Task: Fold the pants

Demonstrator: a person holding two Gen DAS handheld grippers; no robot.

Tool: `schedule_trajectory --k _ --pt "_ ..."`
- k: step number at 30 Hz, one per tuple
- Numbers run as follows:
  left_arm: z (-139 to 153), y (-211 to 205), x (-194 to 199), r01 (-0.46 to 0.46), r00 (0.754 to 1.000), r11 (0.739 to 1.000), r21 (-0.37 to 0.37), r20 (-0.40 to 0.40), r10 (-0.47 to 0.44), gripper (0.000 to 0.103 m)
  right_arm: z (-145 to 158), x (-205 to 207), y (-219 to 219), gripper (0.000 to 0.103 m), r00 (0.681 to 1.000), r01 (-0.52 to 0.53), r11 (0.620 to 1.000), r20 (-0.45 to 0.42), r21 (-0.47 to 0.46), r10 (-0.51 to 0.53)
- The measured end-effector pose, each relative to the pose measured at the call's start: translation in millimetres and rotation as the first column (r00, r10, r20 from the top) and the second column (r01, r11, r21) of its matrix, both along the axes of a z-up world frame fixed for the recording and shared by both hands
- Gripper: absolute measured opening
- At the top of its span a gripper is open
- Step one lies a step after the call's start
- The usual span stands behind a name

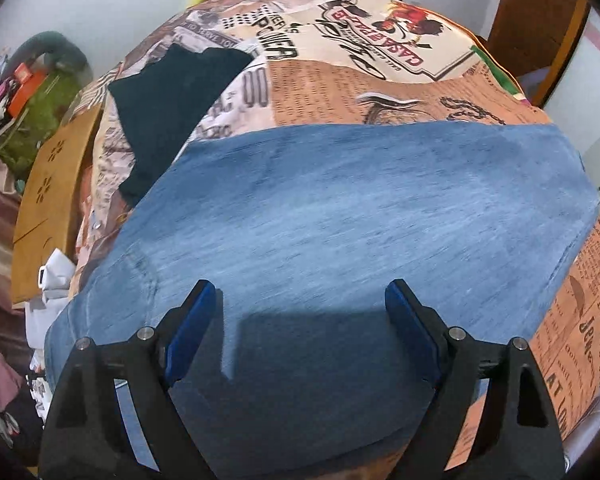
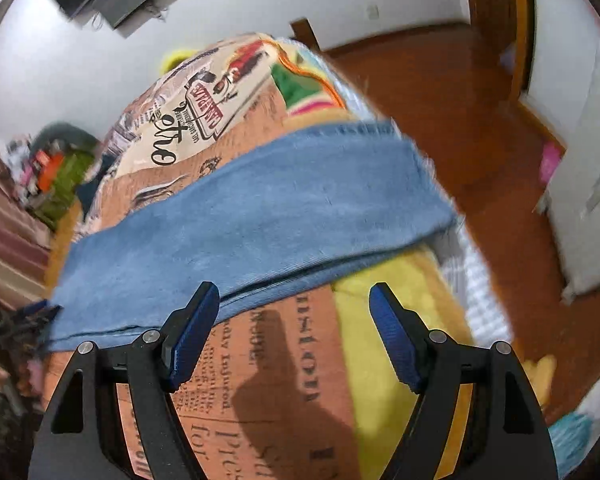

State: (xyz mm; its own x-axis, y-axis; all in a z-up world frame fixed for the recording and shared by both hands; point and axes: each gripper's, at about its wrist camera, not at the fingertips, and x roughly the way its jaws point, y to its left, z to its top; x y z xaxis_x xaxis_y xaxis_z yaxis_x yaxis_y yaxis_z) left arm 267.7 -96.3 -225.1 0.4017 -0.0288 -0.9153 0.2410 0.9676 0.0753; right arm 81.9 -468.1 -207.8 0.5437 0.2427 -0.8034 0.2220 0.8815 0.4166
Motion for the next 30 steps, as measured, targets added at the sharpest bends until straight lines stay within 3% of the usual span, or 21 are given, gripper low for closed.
schedule_trajectory --k 6,11,16,18,20,24,30 --pt "-5.3 -14.6 8.3 0.003 1.0 1.0 0.007 -0.008 -0.003 0.087 -30.8 20.8 -35.1 0.074 0.993 0.104 0.987 -0.066 0.125 -0.096" --pt "-9.6 -22.7 14.0 -0.001 1.0 1.0 -0.002 -0.01 0.001 0.089 -55.5 33.3 -51.7 0.076 0.989 0.114 0.969 -0.115 0.221 -0.09" --pt "-13.7 -31.1 20.6 -0.009 1.0 1.0 -0.015 -0.019 0.009 0.09 -55.5 46.2 -56.6 0.074 0.991 0.118 0.97 -0.092 0.212 -0.101" --pt "-13.8 -33.5 23.5 -0.01 1.0 1.0 -0.025 -0.029 0.009 0.09 -54.0 50.7 -59.8 0.066 0.989 0.136 0.97 -0.08 0.204 -0.122" --pt "-13.6 -36.6 25.0 -0.01 0.999 0.999 -0.032 -0.035 0.009 0.09 -48.1 52.0 -63.5 0.041 0.986 0.163 0.971 -0.058 0.177 -0.155" --pt "-11.1 -43.6 23.8 0.0 0.999 0.999 -0.042 -0.034 -0.002 0.09 -38.6 47.3 -71.6 0.009 0.983 0.185 0.977 -0.02 0.105 -0.184" --pt "-3.6 -47.3 16.0 0.015 1.0 0.999 -0.033 -0.018 -0.015 0.09 -15.7 44.4 -66.4 0.005 0.987 0.154 0.988 0.046 -0.009 -0.153"
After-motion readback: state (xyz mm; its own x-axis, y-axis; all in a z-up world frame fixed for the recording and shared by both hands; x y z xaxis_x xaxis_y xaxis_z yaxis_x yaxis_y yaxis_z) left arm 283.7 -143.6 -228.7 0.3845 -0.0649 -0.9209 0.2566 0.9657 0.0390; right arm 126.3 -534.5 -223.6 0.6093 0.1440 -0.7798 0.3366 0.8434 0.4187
